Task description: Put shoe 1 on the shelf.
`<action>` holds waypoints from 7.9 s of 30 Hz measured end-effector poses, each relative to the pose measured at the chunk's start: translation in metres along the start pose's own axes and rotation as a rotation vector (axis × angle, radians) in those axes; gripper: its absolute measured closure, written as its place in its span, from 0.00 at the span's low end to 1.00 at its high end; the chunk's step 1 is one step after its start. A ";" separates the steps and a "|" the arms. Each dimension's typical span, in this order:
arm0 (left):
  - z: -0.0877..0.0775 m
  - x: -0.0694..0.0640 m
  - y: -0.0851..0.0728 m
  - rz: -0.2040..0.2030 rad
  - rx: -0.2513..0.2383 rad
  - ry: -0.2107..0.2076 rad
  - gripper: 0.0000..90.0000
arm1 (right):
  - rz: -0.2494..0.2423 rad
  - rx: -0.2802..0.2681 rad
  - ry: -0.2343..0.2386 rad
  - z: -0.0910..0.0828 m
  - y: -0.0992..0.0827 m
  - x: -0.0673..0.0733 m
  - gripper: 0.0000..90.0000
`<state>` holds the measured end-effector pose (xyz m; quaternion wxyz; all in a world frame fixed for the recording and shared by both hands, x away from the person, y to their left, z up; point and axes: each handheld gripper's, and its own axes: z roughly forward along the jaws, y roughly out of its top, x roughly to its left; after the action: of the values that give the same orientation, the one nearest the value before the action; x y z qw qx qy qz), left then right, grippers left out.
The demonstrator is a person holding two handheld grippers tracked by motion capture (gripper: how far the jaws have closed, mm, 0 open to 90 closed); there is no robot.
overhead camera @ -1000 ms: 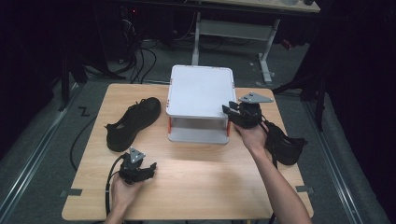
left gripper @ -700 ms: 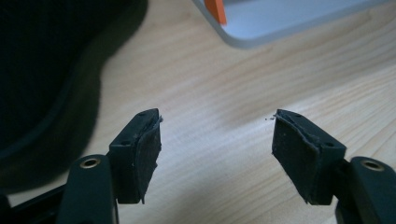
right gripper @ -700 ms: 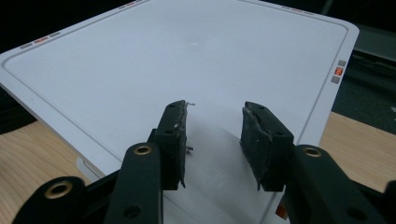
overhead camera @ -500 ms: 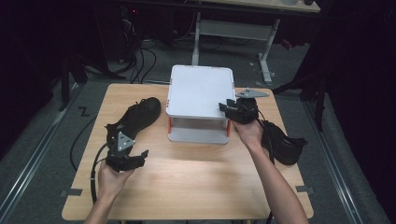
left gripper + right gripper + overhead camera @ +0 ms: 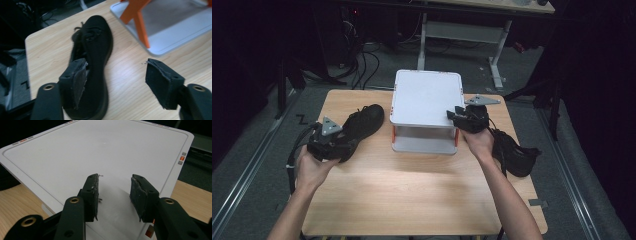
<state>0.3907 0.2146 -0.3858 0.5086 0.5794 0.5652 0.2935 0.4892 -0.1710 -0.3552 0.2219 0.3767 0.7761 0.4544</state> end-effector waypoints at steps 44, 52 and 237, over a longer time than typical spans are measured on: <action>0.059 0.041 -0.036 0.357 0.493 -0.047 0.68 | -0.001 0.007 -0.003 -0.001 0.000 -0.001 0.65; 0.058 0.039 -0.030 0.307 0.516 -0.092 0.94 | -0.003 0.007 -0.003 0.000 0.001 -0.001 0.65; 0.086 -0.153 -0.040 0.184 0.313 -0.164 0.97 | -0.009 0.034 0.011 0.001 0.004 -0.003 0.66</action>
<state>0.4263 0.0402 -0.4134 0.4278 0.7225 0.5053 0.1992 0.4934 -0.1721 -0.3517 0.2131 0.3744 0.7867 0.4422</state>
